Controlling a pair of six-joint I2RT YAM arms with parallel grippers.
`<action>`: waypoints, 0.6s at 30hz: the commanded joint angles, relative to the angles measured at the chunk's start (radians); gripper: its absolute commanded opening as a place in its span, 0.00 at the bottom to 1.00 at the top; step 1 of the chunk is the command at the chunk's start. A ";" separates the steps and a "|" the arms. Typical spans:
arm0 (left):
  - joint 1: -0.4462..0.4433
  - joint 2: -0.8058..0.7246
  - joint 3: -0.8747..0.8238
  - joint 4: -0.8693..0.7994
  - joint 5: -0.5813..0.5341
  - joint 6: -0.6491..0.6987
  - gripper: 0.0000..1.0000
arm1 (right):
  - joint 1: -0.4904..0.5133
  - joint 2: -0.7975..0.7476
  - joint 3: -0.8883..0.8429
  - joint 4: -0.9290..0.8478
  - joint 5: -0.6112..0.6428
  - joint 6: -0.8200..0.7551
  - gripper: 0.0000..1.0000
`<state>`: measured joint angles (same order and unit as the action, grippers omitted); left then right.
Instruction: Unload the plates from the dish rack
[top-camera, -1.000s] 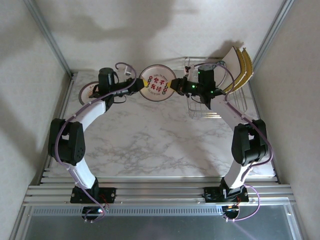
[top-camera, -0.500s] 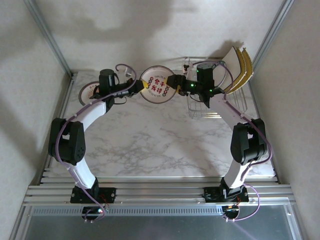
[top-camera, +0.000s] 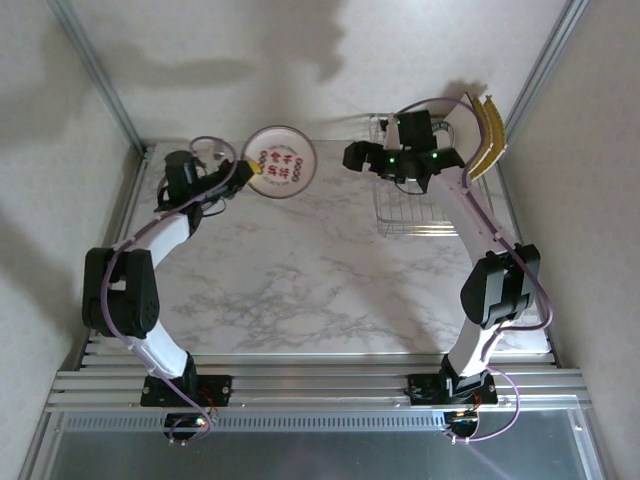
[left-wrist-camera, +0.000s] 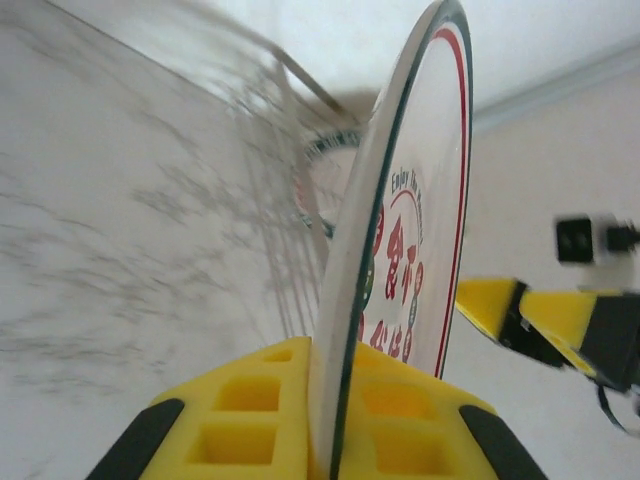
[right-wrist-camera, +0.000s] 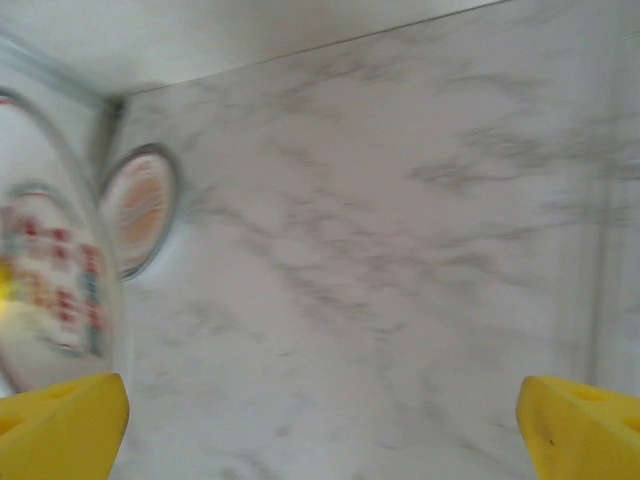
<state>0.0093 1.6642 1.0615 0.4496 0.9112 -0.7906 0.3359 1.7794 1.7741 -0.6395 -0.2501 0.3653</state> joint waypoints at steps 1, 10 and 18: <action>0.078 -0.096 -0.101 0.152 -0.154 -0.112 0.00 | -0.027 0.040 0.120 -0.301 0.318 -0.187 0.99; 0.210 -0.207 -0.274 0.158 -0.424 -0.159 0.00 | -0.105 0.067 0.208 -0.461 0.485 -0.290 0.99; 0.298 -0.160 -0.275 0.149 -0.456 -0.140 0.00 | -0.124 0.040 0.146 -0.434 0.478 -0.296 0.99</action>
<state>0.2867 1.4994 0.7834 0.5419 0.4881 -0.9363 0.2100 1.8385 1.9415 -1.0569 0.2085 0.0902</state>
